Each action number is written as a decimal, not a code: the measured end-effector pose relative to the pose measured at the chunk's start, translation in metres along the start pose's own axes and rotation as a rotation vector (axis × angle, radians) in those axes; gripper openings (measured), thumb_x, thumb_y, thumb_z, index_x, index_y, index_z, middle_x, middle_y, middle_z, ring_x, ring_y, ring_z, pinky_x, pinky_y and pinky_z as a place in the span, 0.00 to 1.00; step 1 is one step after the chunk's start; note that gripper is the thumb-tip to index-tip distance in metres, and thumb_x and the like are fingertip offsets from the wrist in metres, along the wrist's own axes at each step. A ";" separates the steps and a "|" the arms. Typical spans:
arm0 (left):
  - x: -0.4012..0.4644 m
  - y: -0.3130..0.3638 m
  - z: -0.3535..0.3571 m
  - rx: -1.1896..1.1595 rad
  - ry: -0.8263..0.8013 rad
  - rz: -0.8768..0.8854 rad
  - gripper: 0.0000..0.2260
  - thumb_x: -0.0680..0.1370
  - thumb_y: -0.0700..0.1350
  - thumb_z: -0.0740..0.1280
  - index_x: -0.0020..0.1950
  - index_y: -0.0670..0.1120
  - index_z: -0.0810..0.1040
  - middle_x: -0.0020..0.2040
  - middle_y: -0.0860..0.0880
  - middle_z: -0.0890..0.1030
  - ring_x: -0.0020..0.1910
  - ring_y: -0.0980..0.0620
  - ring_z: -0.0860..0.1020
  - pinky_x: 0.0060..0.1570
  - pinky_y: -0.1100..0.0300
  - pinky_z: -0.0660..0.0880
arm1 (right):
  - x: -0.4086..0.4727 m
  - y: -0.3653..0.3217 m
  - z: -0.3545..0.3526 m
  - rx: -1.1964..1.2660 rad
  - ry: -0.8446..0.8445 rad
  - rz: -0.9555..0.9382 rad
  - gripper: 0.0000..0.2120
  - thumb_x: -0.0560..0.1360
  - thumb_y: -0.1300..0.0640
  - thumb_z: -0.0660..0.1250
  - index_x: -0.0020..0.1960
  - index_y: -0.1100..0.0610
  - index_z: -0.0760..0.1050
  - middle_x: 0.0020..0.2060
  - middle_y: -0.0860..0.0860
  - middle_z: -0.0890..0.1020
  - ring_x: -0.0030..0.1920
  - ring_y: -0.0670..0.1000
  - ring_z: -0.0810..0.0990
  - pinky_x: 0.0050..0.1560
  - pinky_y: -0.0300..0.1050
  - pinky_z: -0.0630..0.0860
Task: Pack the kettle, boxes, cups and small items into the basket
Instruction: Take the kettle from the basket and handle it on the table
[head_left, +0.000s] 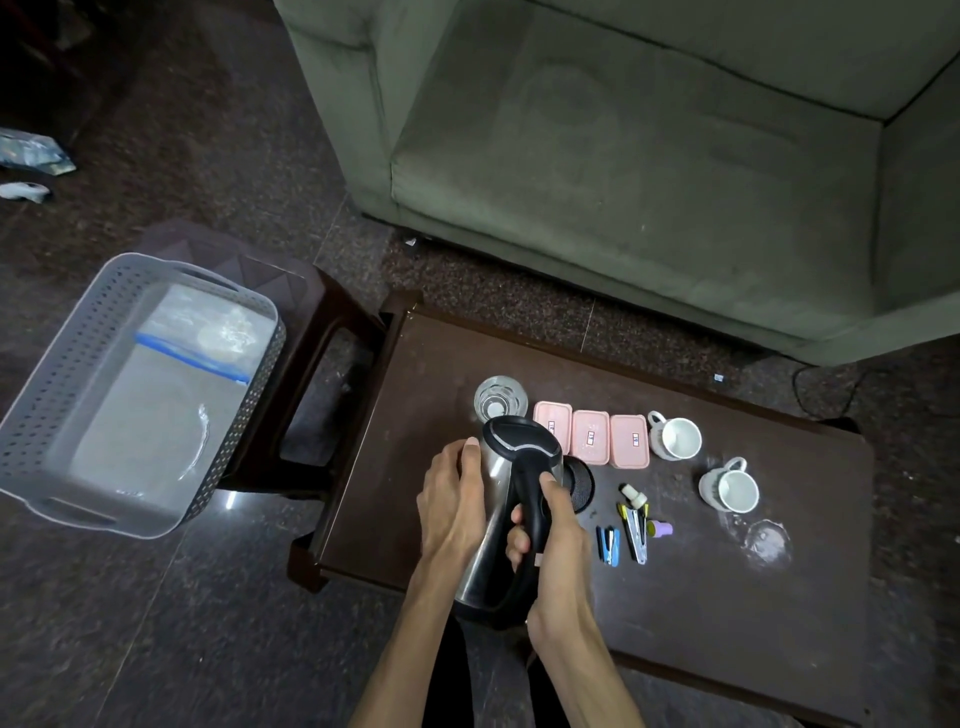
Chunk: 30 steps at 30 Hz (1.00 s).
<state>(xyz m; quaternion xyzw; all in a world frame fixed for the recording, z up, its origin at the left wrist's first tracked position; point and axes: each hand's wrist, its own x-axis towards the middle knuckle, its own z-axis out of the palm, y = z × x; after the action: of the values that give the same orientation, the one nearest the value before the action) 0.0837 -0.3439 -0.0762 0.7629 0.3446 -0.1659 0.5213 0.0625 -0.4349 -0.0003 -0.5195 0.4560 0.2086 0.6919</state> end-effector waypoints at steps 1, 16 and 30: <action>0.003 -0.001 0.000 0.013 -0.007 -0.001 0.20 0.83 0.60 0.51 0.65 0.54 0.77 0.65 0.50 0.80 0.66 0.49 0.75 0.70 0.49 0.67 | 0.001 -0.001 0.002 0.020 -0.003 0.016 0.24 0.78 0.40 0.67 0.30 0.55 0.78 0.24 0.52 0.71 0.23 0.47 0.67 0.28 0.40 0.67; 0.029 0.007 -0.007 0.171 -0.083 -0.021 0.26 0.83 0.64 0.48 0.64 0.51 0.78 0.64 0.48 0.81 0.66 0.45 0.77 0.70 0.43 0.68 | 0.012 -0.015 0.019 0.130 -0.032 0.138 0.23 0.79 0.40 0.65 0.36 0.57 0.78 0.26 0.50 0.71 0.24 0.47 0.67 0.27 0.39 0.66; 0.040 0.012 -0.011 0.223 -0.116 -0.060 0.27 0.83 0.65 0.47 0.62 0.52 0.78 0.64 0.49 0.81 0.65 0.45 0.77 0.70 0.44 0.67 | 0.015 -0.024 0.030 0.122 -0.013 0.182 0.24 0.79 0.39 0.64 0.38 0.58 0.77 0.25 0.50 0.70 0.24 0.47 0.66 0.28 0.39 0.65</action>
<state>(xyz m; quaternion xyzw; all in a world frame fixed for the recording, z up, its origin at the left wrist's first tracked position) 0.1191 -0.3225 -0.0879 0.7947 0.3160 -0.2623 0.4470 0.1008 -0.4196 0.0006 -0.4315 0.5086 0.2459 0.7034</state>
